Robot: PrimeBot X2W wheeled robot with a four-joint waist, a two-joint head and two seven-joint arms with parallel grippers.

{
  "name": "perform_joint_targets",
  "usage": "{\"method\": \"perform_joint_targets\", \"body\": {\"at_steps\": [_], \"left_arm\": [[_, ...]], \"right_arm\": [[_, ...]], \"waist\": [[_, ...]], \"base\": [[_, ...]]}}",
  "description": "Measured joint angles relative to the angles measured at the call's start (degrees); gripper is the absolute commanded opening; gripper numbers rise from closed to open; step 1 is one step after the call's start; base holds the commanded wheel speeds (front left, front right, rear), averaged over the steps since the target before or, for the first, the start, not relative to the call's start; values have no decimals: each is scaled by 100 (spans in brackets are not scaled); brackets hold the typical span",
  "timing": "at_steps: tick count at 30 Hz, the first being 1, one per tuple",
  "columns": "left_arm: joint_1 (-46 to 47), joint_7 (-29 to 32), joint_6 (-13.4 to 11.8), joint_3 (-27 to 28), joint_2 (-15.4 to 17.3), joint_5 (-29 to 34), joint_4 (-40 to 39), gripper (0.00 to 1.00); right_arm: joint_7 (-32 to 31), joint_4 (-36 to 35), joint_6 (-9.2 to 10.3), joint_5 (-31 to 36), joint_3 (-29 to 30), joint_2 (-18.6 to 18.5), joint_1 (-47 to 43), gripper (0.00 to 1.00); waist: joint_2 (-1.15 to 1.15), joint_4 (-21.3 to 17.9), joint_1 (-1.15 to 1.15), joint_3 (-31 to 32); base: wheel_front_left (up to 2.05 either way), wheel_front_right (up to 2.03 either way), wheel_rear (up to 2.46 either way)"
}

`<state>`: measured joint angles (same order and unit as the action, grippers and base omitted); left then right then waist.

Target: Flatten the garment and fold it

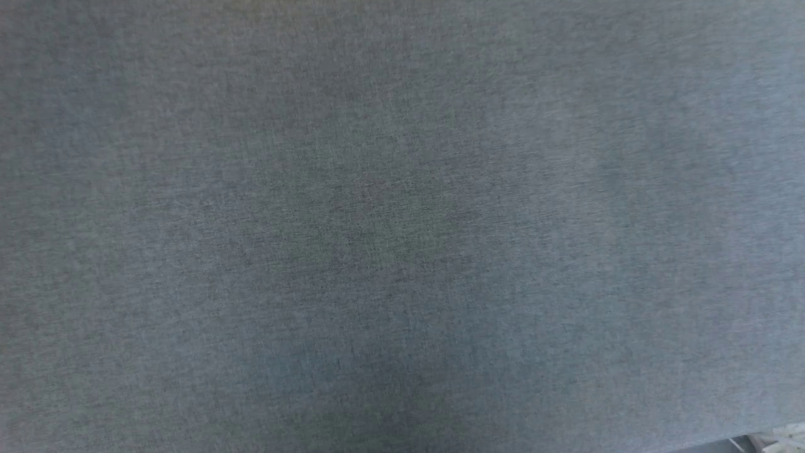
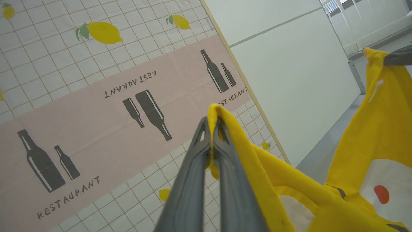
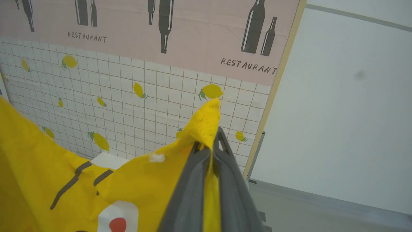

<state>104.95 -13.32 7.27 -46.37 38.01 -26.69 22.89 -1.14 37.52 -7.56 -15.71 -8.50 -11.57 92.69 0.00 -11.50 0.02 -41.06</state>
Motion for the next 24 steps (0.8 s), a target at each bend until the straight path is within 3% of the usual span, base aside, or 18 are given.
{"method": "perform_joint_targets", "body": {"at_steps": [6, 13, 16, 18, 24], "left_arm": [[-580, -99, 1, -595, 422, -636, -676, 0], [-1678, -124, -44, -981, 1128, -1194, -2128, 0], [-2414, -141, -347, -1002, 1448, -1351, -2727, 0], [-3025, -141, -678, -982, 1627, -1529, -3121, 0], [-4702, -141, -1514, -922, 2026, -1812, -3974, 0]], "right_arm": [[169, -299, 0, -824, -799, -499, -769, 0], [124, -1817, 0, -1779, -1151, -1279, -2293, 0], [19, -2476, 0, -1969, -1070, -1506, -3134, 0], [-65, -2863, 0, -1984, -942, -1584, -3790, 0], [-357, -3702, 0, -1915, -370, -1626, -5582, 0]], "waist": [[0, 124, 0, -222], [0, 246, -1, 97], [0, 292, -2, 298], [0, 319, -2, 448], [0, 401, -2, 907]], "base": [[0, 0, 0], [0, 0, 0], [0, 0, 0], [0, 0, 0], [0, 0, 0]]}}
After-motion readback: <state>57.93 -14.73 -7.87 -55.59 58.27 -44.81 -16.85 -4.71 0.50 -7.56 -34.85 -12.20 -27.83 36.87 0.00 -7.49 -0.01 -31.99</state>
